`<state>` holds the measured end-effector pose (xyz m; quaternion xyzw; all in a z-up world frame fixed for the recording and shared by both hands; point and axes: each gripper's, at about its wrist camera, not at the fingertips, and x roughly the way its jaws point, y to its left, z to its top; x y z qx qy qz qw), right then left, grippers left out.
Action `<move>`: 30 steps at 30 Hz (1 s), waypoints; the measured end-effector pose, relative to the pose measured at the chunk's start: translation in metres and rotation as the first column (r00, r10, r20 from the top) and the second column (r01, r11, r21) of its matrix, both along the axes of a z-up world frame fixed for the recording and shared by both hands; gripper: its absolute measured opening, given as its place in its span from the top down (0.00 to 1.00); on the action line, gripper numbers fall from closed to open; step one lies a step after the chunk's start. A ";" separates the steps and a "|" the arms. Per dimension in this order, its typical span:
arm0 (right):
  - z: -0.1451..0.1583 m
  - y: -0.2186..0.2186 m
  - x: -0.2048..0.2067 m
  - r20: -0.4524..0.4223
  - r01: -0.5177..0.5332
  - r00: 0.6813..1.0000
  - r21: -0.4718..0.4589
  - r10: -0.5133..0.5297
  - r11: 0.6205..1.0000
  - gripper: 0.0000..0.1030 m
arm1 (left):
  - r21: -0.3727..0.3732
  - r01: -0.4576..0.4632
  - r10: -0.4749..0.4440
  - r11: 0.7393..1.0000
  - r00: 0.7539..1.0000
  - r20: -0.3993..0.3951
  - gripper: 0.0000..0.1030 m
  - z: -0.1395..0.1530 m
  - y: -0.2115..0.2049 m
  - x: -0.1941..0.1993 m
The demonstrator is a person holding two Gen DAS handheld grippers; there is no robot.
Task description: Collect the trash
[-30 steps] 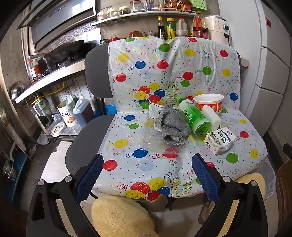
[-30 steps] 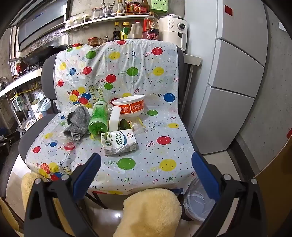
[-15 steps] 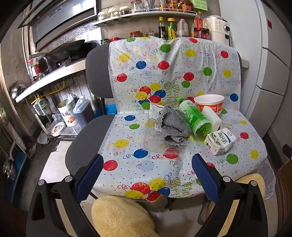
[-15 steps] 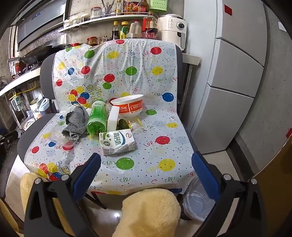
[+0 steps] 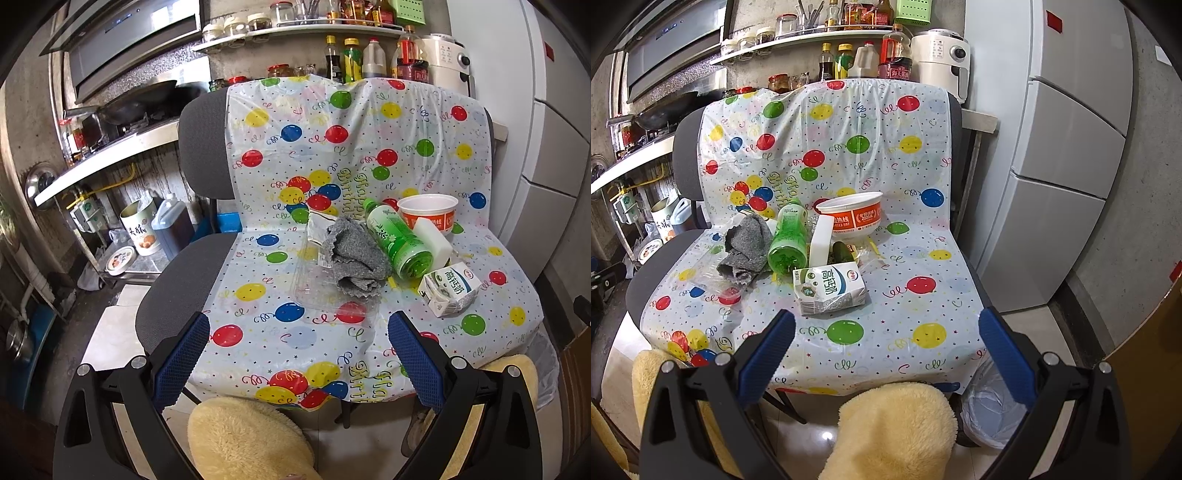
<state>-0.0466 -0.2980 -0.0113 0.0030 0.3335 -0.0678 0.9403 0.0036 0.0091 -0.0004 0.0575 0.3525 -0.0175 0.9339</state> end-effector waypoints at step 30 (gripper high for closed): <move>0.000 -0.001 -0.001 0.000 0.001 1.000 0.001 -0.001 1.000 0.06 | -0.002 -0.003 0.003 1.000 1.000 0.002 0.07 0.002 0.000 -0.001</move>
